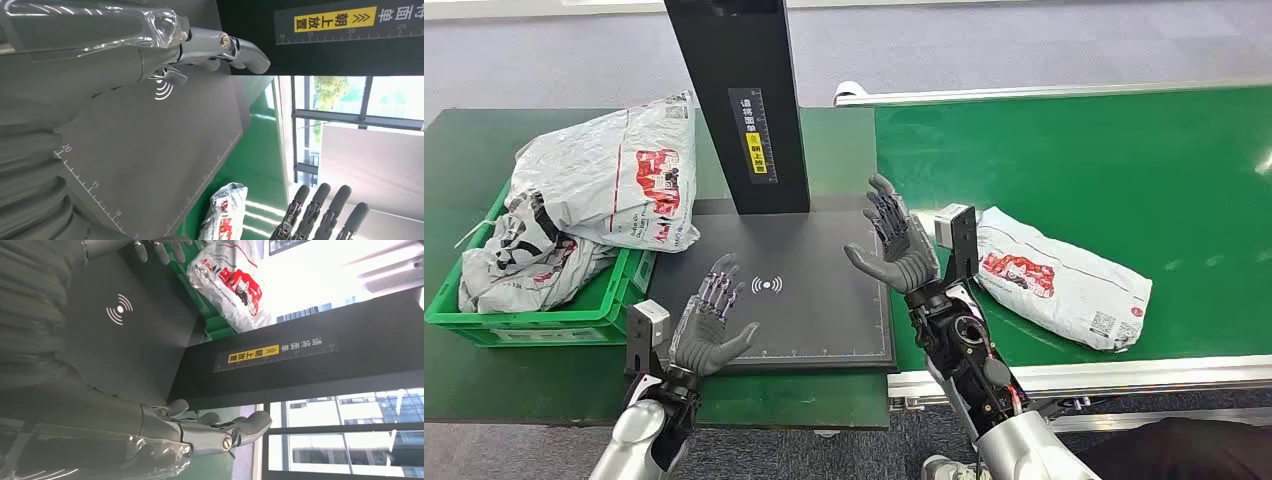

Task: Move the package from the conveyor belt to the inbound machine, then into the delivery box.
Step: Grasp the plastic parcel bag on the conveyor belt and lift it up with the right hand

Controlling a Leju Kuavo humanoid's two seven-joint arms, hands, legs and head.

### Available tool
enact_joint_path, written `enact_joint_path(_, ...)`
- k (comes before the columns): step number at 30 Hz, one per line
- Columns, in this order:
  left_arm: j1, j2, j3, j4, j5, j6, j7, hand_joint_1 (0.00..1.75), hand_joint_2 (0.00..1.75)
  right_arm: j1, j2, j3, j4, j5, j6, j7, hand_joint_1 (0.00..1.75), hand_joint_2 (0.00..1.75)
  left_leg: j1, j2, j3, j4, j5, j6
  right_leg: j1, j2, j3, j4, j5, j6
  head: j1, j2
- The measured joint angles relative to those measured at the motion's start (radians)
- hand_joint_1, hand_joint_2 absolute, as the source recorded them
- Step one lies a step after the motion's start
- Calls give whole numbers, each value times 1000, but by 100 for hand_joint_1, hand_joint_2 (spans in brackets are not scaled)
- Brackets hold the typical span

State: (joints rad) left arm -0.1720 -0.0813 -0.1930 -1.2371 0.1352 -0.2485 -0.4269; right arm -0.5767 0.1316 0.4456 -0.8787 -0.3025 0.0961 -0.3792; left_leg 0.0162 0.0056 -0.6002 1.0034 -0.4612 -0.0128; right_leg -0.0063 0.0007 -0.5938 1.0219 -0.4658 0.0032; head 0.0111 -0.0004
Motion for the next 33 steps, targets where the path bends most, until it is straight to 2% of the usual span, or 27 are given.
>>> enact_joint_path(7,0,0,0,0,-2,0,0,0,175,-1,-1,1,0,40,-13,-8,0,175,0,0,0,0,0,0,0,0,0,0,0,0,0,0)
enact_joint_path(11,3,0,0,-2,-8,0,0,0,175,-13,-15,19,0,262,-192,-25,0,175,0,0,0,0,0,0,0,0,0,0,0,0,0,0)
enact_joint_path(14,12,0,0,-13,-11,1,3,0,175,-18,-38,22,-11,407,-310,0,0,175,0,0,0,0,0,0,0,0,0,0,0,0,0,0)
enact_joint_path(16,21,0,3,-24,-16,1,7,0,175,-17,-59,7,-31,504,-370,25,0,175,0,-1,0,0,0,0,0,0,0,0,0,0,0,0)
enact_joint_path(18,29,0,7,-33,-21,1,10,0,175,-16,-74,-16,-51,563,-392,40,0,175,0,0,0,0,0,0,0,0,0,0,0,0,0,0)
enact_joint_path(29,35,0,9,-45,-23,1,14,0,175,-4,-91,-60,-86,603,-394,49,0,175,0,0,0,0,0,0,0,0,0,0,0,0,0,0)
enact_joint_path(33,35,-1,12,-48,-28,2,17,0,175,-5,-93,-85,-88,681,-487,83,0,175,0,-1,0,0,0,0,0,0,0,0,0,0,0,0)
